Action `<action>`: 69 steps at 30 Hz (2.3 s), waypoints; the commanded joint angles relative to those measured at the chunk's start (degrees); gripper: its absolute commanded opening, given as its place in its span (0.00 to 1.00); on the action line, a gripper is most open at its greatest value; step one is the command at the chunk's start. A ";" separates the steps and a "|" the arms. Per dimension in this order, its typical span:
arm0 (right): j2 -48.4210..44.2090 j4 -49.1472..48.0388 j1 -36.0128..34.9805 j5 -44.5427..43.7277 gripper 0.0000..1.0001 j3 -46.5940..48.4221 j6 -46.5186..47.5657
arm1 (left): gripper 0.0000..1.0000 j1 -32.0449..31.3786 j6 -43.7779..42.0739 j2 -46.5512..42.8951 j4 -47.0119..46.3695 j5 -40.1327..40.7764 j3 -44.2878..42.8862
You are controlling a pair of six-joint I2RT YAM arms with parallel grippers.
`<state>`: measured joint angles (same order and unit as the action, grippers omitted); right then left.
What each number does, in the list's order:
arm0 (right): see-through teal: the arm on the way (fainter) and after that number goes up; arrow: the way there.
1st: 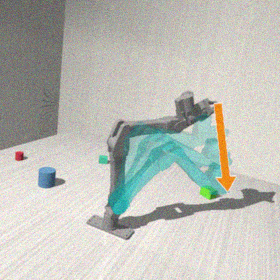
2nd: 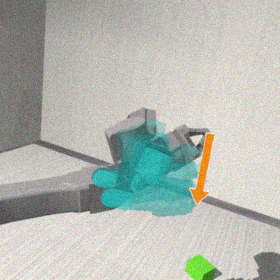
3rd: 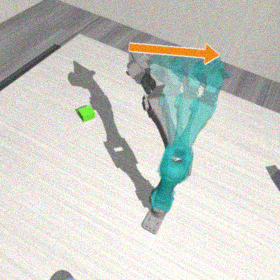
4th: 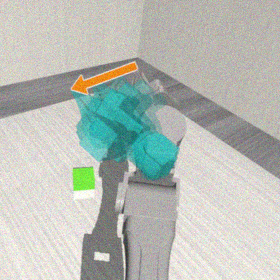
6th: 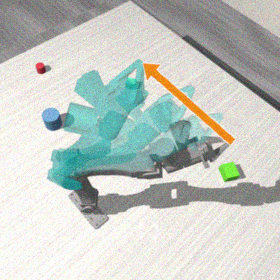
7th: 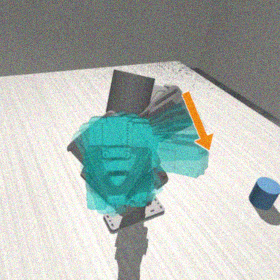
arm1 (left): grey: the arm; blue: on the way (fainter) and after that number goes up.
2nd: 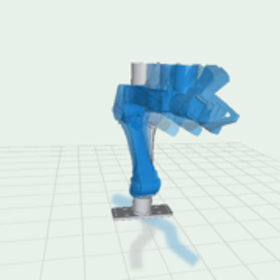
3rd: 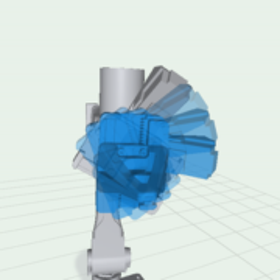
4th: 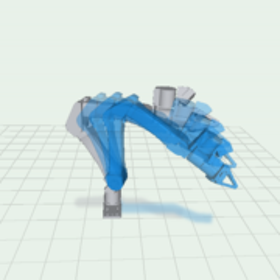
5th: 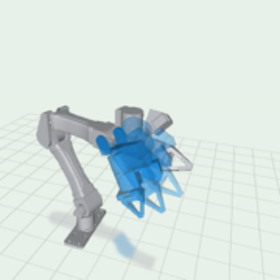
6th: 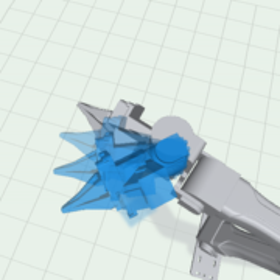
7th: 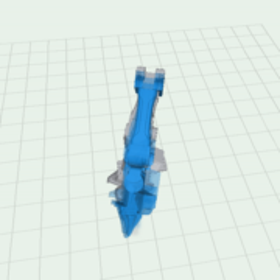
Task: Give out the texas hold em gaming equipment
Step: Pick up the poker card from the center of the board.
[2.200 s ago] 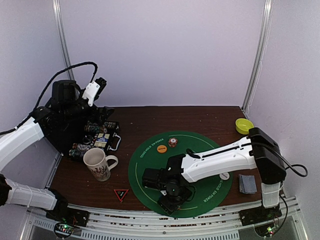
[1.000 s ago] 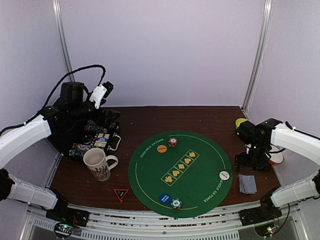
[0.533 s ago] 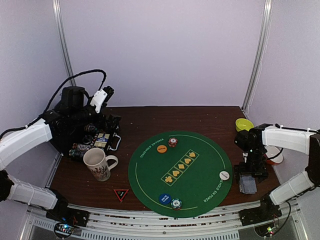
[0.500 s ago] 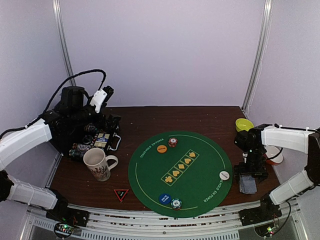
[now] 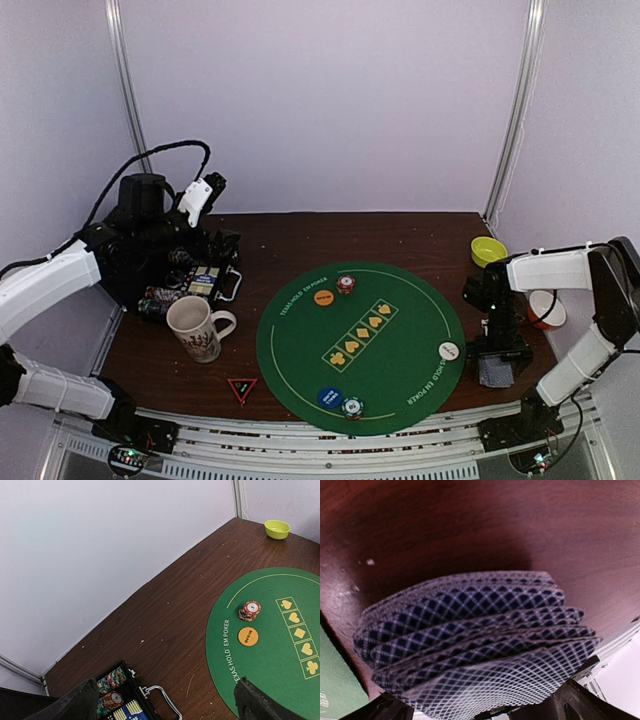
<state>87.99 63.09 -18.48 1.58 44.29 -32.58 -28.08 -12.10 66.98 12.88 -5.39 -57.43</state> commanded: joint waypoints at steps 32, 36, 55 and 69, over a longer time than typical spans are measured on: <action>-3.44 -6.03 0.31 0.61 0.70 -1.57 -5.39 | 0.98 0.82 -2.06 -3.03 -3.52 0.25 0.95; -4.73 -5.83 0.30 0.73 0.68 -2.04 -6.30 | 0.98 0.79 -2.09 -3.43 -3.65 0.13 1.15; -1.68 -12.40 0.29 10.09 0.70 -7.14 -4.99 | 0.98 0.80 -2.45 -4.58 -3.83 0.14 1.27; -3.87 -9.66 0.37 3.02 0.87 -3.85 -7.53 | 0.98 0.76 -2.49 -4.57 -3.83 -0.12 1.11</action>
<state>83.90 54.76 -18.17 10.83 40.82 -38.00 -27.68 -13.93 63.20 11.94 -5.17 -56.55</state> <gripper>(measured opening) 0.835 0.983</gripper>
